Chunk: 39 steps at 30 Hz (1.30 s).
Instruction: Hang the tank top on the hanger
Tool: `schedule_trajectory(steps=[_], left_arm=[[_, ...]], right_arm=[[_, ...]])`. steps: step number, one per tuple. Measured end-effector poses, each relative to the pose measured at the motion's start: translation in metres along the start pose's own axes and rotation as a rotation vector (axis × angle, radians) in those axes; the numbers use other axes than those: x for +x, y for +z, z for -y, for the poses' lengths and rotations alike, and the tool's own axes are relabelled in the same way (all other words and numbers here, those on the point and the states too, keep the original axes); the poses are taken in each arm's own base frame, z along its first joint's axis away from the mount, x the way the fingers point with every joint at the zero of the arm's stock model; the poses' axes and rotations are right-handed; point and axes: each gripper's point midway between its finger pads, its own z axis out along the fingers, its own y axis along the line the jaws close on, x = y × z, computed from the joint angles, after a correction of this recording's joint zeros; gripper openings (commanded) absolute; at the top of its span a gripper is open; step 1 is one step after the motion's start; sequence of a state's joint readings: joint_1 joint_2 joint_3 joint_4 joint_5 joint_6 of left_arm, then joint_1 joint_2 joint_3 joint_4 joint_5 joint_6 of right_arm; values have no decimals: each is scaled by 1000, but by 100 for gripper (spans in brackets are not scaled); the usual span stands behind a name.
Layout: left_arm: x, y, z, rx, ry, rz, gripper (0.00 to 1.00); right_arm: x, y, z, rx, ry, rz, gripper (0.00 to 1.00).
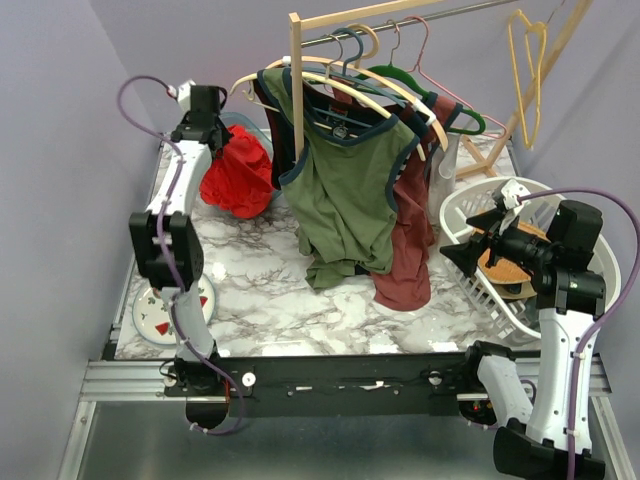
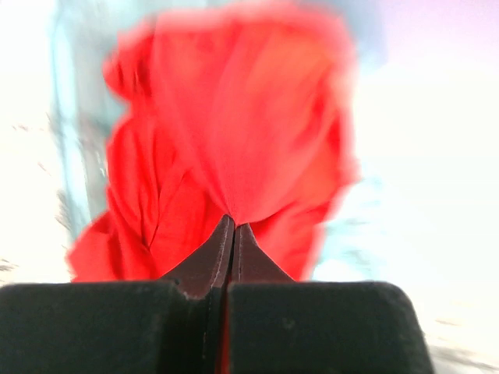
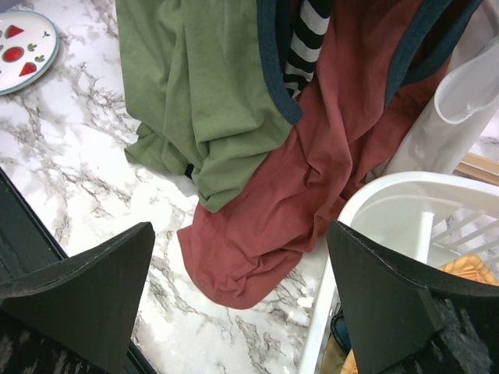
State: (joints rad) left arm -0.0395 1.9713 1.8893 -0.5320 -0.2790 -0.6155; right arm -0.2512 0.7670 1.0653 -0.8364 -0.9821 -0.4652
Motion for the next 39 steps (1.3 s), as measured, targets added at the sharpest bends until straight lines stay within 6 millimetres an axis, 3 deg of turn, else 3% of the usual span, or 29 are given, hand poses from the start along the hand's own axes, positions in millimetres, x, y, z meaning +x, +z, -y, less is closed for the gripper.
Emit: schedule_trajectory(steps=[1, 2, 3, 4, 7, 9, 13, 20, 25, 33, 39], left_arm=[[-23, -22, 7, 39, -17, 58, 0], [-55, -59, 16, 95, -42, 141, 0], [-70, -78, 19, 123, -56, 184, 0], [-99, -120, 25, 183, -81, 270, 0], [-147, -209, 29, 307, -129, 431, 0], [-170, -268, 29, 393, -154, 530, 0], [-192, -346, 36, 535, -171, 637, 0], [-193, -424, 82, 782, -125, 653, 0], [-187, -483, 105, 980, -99, 657, 0], [-165, -559, 133, 1299, -54, 618, 0], [-156, -618, 137, 1520, -53, 603, 0]], right_arm=[[-1, -1, -1, 1, -3, 2, 100], [-2, -2, -2, 2, -8, 5, 100], [-3, -3, -3, 4, -14, 8, 100], [-5, -4, -4, 6, -20, 12, 100], [-9, -7, -8, 11, -38, 22, 100], [-11, -9, -10, 13, -45, 26, 100], [-14, -12, -13, 17, -61, 34, 100], [-16, -15, -17, 20, -82, 40, 100], [-16, -16, -19, 10, -102, 45, 100], [-20, -16, -25, -28, -133, 57, 100], [-22, -15, -32, -86, -156, 67, 100]])
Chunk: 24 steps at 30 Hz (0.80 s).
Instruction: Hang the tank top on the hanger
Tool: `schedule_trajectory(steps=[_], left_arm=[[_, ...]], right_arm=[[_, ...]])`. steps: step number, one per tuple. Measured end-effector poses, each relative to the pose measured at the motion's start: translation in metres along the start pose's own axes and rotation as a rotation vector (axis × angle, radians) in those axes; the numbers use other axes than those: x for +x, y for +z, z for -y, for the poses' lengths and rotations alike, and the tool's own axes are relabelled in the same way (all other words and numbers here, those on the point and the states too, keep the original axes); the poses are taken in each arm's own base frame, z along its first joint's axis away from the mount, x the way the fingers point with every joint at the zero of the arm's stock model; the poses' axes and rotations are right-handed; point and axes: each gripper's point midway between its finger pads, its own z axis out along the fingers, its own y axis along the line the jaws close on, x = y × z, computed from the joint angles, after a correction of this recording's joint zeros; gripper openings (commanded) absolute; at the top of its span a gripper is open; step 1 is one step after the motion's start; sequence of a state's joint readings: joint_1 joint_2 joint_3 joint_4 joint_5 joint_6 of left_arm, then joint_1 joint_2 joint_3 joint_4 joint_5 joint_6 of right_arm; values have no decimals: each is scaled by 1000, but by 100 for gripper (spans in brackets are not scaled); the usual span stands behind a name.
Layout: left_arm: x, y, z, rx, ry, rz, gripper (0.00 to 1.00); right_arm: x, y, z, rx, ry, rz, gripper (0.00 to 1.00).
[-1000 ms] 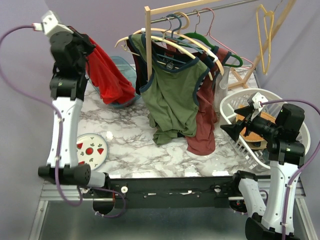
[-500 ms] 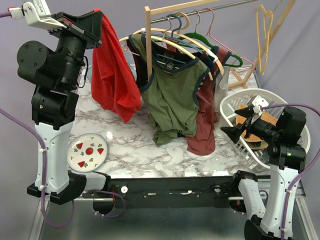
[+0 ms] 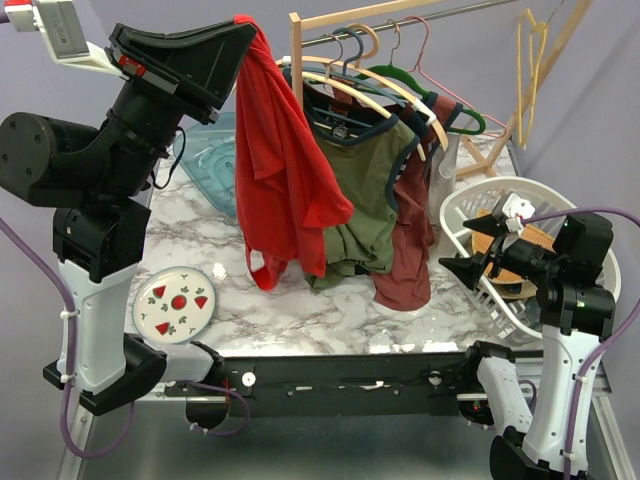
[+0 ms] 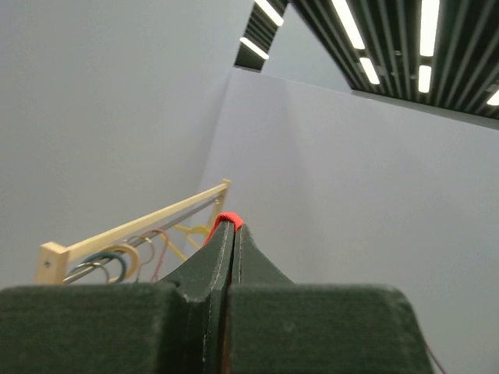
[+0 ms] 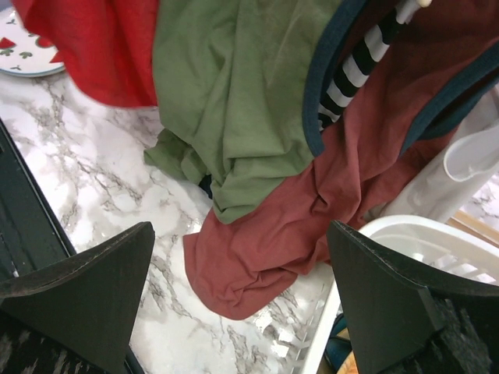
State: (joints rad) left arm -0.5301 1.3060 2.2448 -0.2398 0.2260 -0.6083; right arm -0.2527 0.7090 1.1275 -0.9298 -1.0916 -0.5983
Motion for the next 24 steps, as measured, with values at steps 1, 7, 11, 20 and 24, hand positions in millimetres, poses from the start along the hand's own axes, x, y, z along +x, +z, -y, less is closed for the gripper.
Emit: schedule_trajectory(steps=[1, 7, 11, 20, 24], left_arm=[[-1, 0, 8, 28, -11, 2, 0], [36, 9, 25, 111, -86, -66, 0], [100, 17, 15, 103, -118, -186, 0], [393, -46, -85, -152, -189, -742, 42], [474, -103, -121, -257, -146, -943, 80]], right_arm=[[1, 1, -1, -13, 0, 1, 100], [3, 3, -6, -61, -2, 5, 100], [5, 3, -7, -63, -11, 2, 100], [14, 0, 2, 0, -30, -48, 100], [26, 0, 0, -17, -37, -83, 100]])
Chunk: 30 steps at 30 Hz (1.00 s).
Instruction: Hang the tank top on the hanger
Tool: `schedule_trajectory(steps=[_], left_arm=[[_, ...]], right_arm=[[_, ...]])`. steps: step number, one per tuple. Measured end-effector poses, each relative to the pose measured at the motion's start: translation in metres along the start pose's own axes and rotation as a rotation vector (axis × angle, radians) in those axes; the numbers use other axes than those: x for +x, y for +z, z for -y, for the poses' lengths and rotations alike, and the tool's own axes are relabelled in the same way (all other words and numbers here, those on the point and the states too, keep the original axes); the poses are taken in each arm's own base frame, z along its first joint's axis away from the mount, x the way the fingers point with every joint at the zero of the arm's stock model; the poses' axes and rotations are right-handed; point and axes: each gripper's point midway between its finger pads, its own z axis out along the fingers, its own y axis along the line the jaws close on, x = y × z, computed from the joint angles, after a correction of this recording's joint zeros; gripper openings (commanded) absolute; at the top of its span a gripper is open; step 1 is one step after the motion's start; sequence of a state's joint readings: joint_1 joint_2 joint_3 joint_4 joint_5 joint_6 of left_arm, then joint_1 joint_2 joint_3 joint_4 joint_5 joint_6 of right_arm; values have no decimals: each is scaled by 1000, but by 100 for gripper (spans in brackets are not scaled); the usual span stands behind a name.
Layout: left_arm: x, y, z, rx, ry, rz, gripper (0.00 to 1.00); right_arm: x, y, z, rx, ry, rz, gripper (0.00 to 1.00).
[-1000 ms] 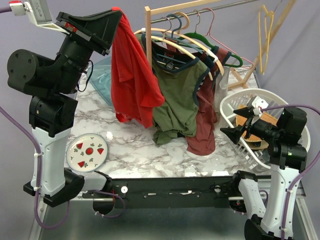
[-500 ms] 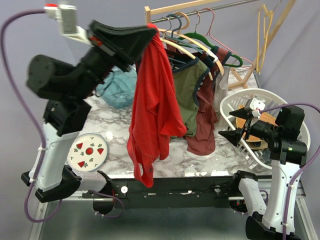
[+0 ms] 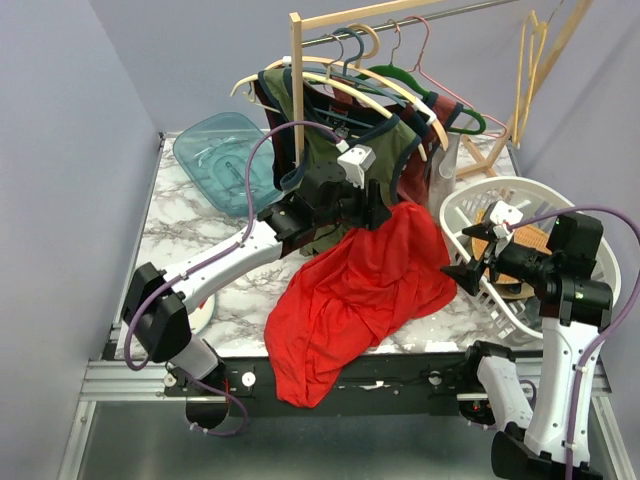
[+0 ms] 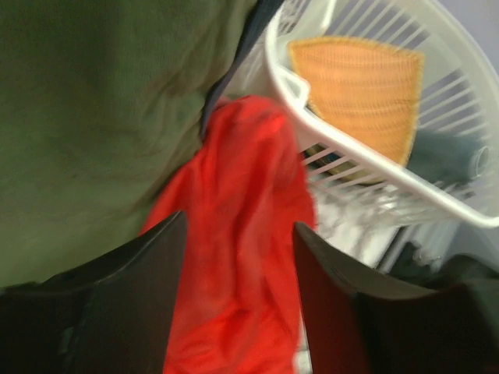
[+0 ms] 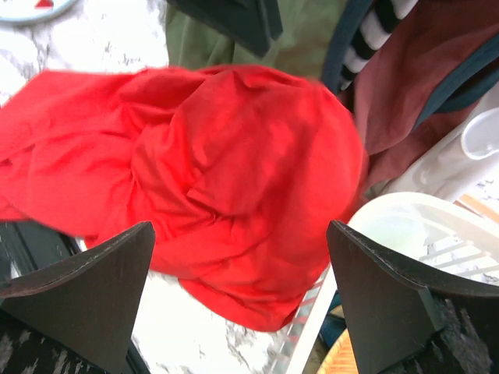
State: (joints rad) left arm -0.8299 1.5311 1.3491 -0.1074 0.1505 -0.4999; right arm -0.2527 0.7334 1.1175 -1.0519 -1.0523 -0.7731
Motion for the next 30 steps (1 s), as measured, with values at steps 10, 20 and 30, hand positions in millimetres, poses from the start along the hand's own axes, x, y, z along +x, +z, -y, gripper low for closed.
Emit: schedule_trajectory(steps=[10, 20, 30], left_arm=[[-50, -80, 1, -71, 295, 171, 99], [52, -144, -43, -182, 118, 9, 93], [214, -189, -99, -418, -242, -338, 86]], right_arm=[[41, 29, -30, -316, -60, -61, 99], [116, 87, -146, -812, -230, -296, 93], [176, 141, -174, -800, -283, -557, 72]])
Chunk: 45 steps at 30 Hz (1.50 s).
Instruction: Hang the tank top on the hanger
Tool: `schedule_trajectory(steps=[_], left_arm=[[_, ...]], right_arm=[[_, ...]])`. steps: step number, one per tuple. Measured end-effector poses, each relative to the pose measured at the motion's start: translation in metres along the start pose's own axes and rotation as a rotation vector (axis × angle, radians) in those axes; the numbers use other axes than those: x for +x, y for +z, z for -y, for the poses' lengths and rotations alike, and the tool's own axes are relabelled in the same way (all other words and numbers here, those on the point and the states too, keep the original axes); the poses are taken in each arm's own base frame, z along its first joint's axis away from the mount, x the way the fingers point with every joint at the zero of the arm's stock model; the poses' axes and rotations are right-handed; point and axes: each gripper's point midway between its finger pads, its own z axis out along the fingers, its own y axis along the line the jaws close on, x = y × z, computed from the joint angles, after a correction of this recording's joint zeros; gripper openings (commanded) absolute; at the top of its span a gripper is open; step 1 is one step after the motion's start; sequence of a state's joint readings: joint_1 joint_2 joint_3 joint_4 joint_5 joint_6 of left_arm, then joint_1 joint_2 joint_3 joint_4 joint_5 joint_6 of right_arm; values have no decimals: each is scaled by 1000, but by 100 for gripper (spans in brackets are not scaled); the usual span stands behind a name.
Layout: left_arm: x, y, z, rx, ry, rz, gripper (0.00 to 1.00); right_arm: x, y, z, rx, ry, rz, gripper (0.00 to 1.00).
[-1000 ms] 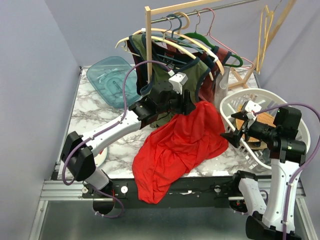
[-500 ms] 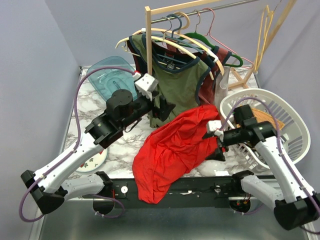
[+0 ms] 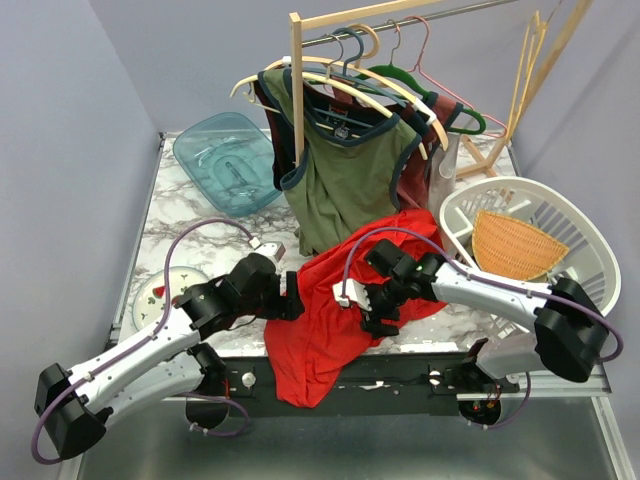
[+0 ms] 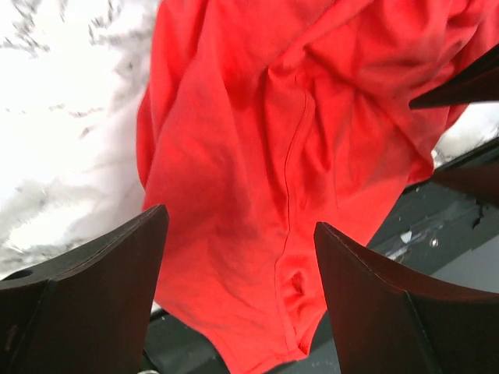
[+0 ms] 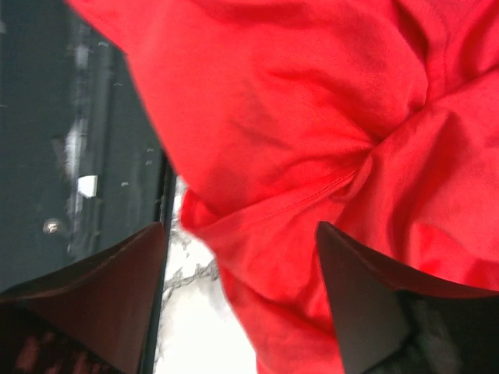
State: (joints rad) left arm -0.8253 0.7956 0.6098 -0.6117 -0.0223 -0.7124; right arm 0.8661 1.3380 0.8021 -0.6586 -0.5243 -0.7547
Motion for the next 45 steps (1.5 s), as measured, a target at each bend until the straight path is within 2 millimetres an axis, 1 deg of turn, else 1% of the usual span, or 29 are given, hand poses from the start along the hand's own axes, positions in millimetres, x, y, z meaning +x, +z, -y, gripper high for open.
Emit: schedule_trajectory(steps=[1, 3, 4, 6, 7, 8, 9, 10, 14, 17, 18, 19, 20, 21, 23, 25, 27, 29, 30, 31, 33, 36, 39, 40, 43, 45], left_arm=[[7, -1, -2, -7, -12, -24, 86], [16, -1, 1, -1, -16, -57, 87], [20, -1, 2, 4, -11, -69, 87], [29, -1, 6, 8, 11, -108, 87], [32, -1, 7, 6, 21, -123, 87], [38, 0, 9, 2, 38, -149, 87], [41, 0, 10, -3, 48, -164, 87], [49, 1, 12, -12, 71, -190, 87], [66, 3, 14, -50, 127, -239, 87], [78, 5, 15, -90, 169, -265, 87], [81, 5, 14, -105, 183, -271, 87], [85, 6, 14, -125, 199, -276, 87], [85, 7, 15, -131, 203, -277, 87], [88, 8, 15, -144, 219, -282, 85], [89, 9, 16, -168, 235, -284, 82], [90, 12, 17, -192, 251, -285, 78], [91, 16, 17, -219, 267, -287, 76], [93, 19, 14, -247, 286, -295, 73], [95, 20, 11, -266, 296, -302, 72], [97, 21, 9, -282, 305, -307, 64], [99, 21, 6, -301, 318, -312, 59], [99, 20, 6, -301, 323, -308, 58], [99, 21, 6, -301, 323, -307, 58], [100, 22, 6, -303, 324, -309, 52], [102, 26, 5, -309, 329, -312, 25], [102, 27, 4, -312, 330, -309, 20]], right_arm=[[3, 5, 2, 2, 13, -18, 66], [6, 8, 3, 13, 33, -36, 60], [7, 9, 4, 17, 41, -41, 51], [8, 10, 5, 25, 52, -50, 40], [8, 11, 5, 26, 58, -53, 22], [10, 12, 5, 24, 67, -59, 12], [11, 13, 4, 23, 72, -64, 2], [14, 15, 4, 18, 79, -79, 1], [23, 16, 4, 21, 107, -119, 0], [23, 4, 6, 33, 127, -132, 0], [21, -3, 9, 46, 133, -125, 0], [19, -17, 14, 70, 153, -108, 0], [19, -23, 17, 84, 158, -100, 0], [14, -40, 27, 133, 172, -68, 0], [9, -62, 37, 200, 183, -27, 1], [5, -77, 39, 248, 182, 6, 0], [5, -87, 40, 280, 190, 25, 0], [6, -92, 41, 298, 202, 34, 0], [7, -98, 44, 321, 213, 44, 1], [9, -100, 45, 331, 222, 47, 0], [13, -104, 46, 347, 238, 51, 0], [20, -104, 45, 354, 267, 45, 0], [25, -108, 49, 377, 298, 45, 0], [29, -113, 52, 399, 321, 49, 0], [35, -130, 63, 463, 369, 66, 0], [34, -140, 69, 496, 378, 79, 0]])
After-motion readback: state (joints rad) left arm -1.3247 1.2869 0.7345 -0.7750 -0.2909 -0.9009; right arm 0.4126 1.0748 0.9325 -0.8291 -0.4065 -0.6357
